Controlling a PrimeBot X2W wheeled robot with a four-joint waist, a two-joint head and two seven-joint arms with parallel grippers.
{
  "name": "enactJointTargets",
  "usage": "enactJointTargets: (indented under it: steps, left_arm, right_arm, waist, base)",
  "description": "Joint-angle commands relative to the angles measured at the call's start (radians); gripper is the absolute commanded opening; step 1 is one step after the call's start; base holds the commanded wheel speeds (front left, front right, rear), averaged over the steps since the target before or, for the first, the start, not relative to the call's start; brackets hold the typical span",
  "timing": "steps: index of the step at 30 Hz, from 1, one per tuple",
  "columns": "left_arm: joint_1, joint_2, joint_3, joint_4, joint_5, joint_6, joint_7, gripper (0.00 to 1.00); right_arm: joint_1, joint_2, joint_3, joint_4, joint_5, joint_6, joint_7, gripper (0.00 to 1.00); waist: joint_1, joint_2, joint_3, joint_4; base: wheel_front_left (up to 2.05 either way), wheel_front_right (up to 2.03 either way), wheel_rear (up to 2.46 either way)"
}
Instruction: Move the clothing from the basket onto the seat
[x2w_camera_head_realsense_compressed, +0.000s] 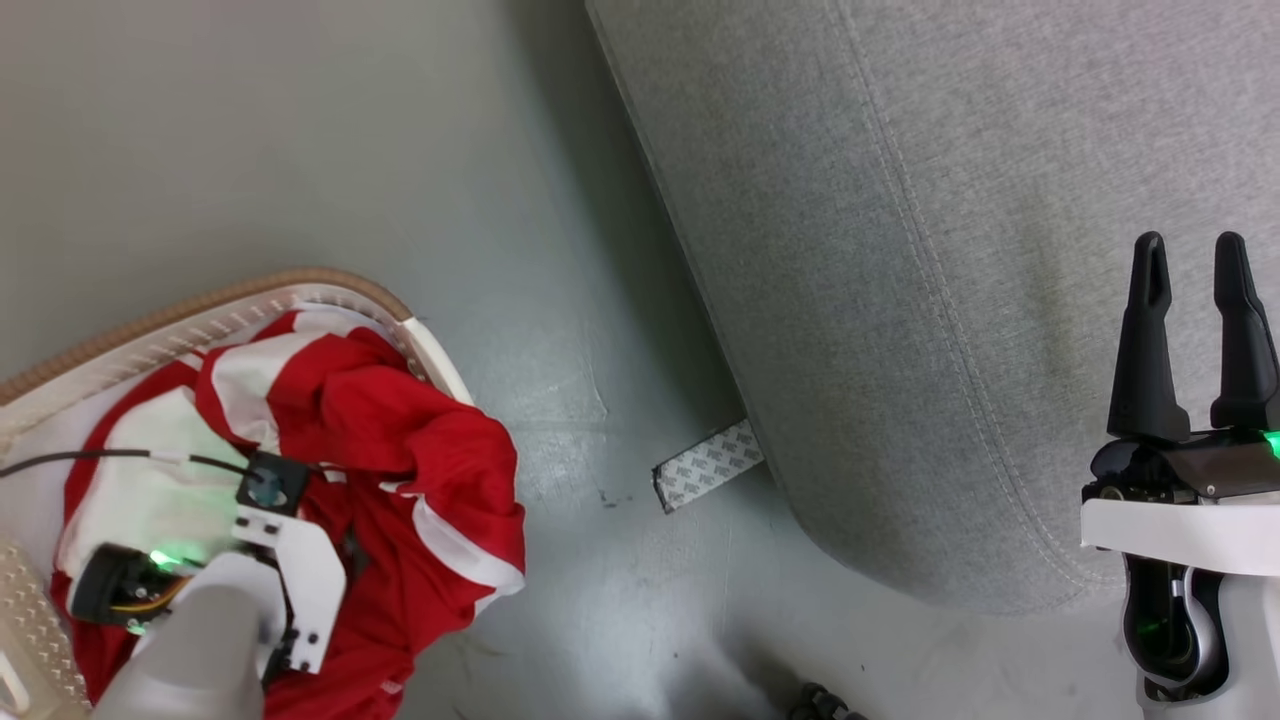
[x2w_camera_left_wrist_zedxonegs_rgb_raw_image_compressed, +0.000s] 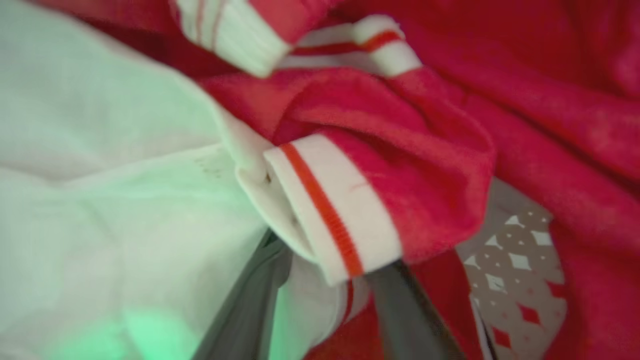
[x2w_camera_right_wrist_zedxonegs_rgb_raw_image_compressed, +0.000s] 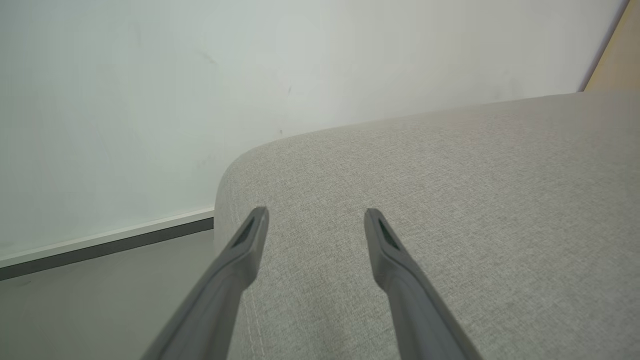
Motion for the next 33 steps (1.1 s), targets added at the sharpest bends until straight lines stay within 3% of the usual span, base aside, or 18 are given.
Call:
enactJointTargets:
  steps: [1,2,12,24,33]
  left_arm:
    - [0.015,-0.005,0.000,0.004,-0.013,0.001,-0.006,0.14]
    - [0.017,-0.009,-0.002,0.004,-0.016,0.002,-0.011,0.00]
    - [0.054,-0.064,0.001,0.005,-0.064,-0.019,-0.114,0.00]
    - [0.141,-0.176,-0.020,0.006,-0.156,-0.035,-0.260,0.00]
    - [0.193,-0.206,-0.088,-0.061,-0.275,-0.035,-0.322,0.00]
  right_arm:
    - [-0.007,-0.002,-0.005,0.003,-0.007,-0.002,0.001,1.00]
    - [-0.007,-0.002,-0.005,0.003,-0.011,-0.002,0.001,1.00]
    - [0.021,-0.002,-0.027,0.017,-0.075,-0.002,0.001,1.00]
    - [0.117,-0.002,-0.039,0.064,-0.191,-0.002,0.001,1.00]
    - [0.193,-0.005,-0.036,0.099,-0.219,-0.002,0.001,1.00]
  waist:
    - [-0.0001,0.0000,-0.009,0.005]
    - [-0.0001,0.0000,-0.015,0.008]
    - [-0.0001,0.0000,-0.168,0.085]
    - [-0.0001,0.0000,-0.468,0.259]
    - [-0.0001,0.0000,-0.630,0.381]
  base:
    - [0.00,0.00,0.00]
    - [0.00,0.00,0.00]
    - [0.00,0.00,0.00]
    - [0.00,0.00,0.00]
    - [0.00,0.00,0.00]
